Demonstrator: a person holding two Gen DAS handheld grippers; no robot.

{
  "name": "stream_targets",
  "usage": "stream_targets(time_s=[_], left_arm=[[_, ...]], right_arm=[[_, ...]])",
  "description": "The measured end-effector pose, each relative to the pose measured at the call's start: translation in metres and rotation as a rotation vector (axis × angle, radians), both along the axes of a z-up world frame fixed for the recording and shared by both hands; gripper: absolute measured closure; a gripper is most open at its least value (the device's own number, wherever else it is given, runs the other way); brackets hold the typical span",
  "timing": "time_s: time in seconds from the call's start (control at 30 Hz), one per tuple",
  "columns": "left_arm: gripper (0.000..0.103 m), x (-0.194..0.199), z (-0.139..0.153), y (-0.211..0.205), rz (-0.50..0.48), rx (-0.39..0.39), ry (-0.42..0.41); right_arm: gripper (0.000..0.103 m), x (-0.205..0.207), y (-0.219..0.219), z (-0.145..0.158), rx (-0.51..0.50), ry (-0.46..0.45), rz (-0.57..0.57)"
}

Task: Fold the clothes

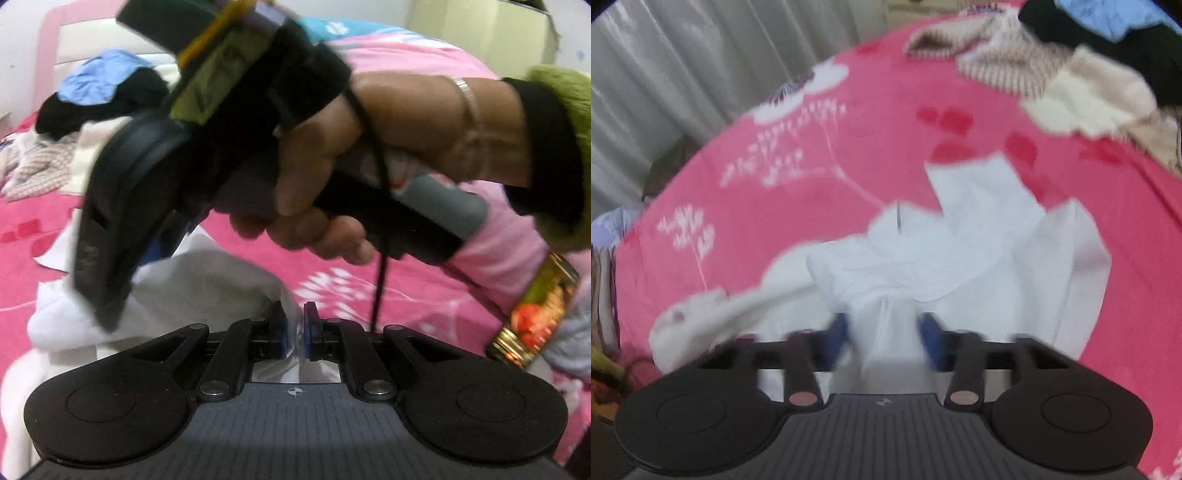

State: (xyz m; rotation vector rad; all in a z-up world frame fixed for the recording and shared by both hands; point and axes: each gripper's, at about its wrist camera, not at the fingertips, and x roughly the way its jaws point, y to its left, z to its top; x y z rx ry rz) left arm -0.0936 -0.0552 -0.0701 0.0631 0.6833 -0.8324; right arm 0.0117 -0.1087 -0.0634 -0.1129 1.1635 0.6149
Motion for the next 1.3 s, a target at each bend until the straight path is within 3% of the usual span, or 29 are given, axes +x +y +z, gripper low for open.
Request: stream_targets(time_s=[0.03, 0.13, 0.27, 0.43, 0.53, 0.57, 0.6, 0.7, 0.77, 1.23, 1.27, 1.3], left_arm=[[0.096, -0.006, 0.000, 0.000, -0.015, -0.002, 0.005], [0.095, -0.020, 0.003, 0.004, -0.040, -0.008, 0.014], [0.079, -0.028, 0.009, 0.014, -0.031, -0.013, 0.011], [0.070, -0.002, 0.024, 0.038, 0.061, -0.002, -0.017], [0.053, 0.026, 0.027, 0.050, 0.123, 0.082, -0.083], [0.043, 0.037, 0.024, 0.052, 0.127, 0.133, -0.110], [0.041, 0.047, 0.019, 0.053, 0.131, 0.200, -0.142], [0.040, 0.073, 0.003, 0.050, 0.101, 0.379, -0.230], [0.040, 0.088, -0.008, 0.049, 0.087, 0.442, -0.258], [0.036, 0.119, -0.046, 0.010, -0.175, 0.567, -0.496], [0.039, 0.121, -0.047, 0.009, -0.184, 0.559, -0.497], [0.048, 0.124, -0.048, 0.007, -0.191, 0.551, -0.488]], right_arm=[[0.092, -0.005, -0.008, 0.001, 0.000, -0.010, -0.024], [0.098, -0.024, -0.046, 0.014, 0.002, -0.052, -0.126], [0.098, -0.051, -0.104, 0.028, -0.028, -0.092, -0.306], [0.098, -0.075, -0.156, 0.030, -0.033, -0.103, -0.477], [0.098, -0.082, -0.169, 0.031, -0.014, -0.103, -0.509], [0.098, -0.084, -0.170, 0.033, -0.006, -0.110, -0.506], [0.098, -0.084, -0.169, 0.035, 0.001, -0.120, -0.501], [0.098, -0.081, -0.165, 0.042, 0.007, -0.153, -0.475], [0.098, -0.079, -0.165, 0.046, 0.006, -0.172, -0.455], [0.098, -0.073, -0.174, 0.039, 0.021, -0.136, -0.427], [0.098, -0.073, -0.174, 0.038, 0.022, -0.133, -0.429], [0.098, -0.072, -0.174, 0.038, 0.022, -0.130, -0.430]])
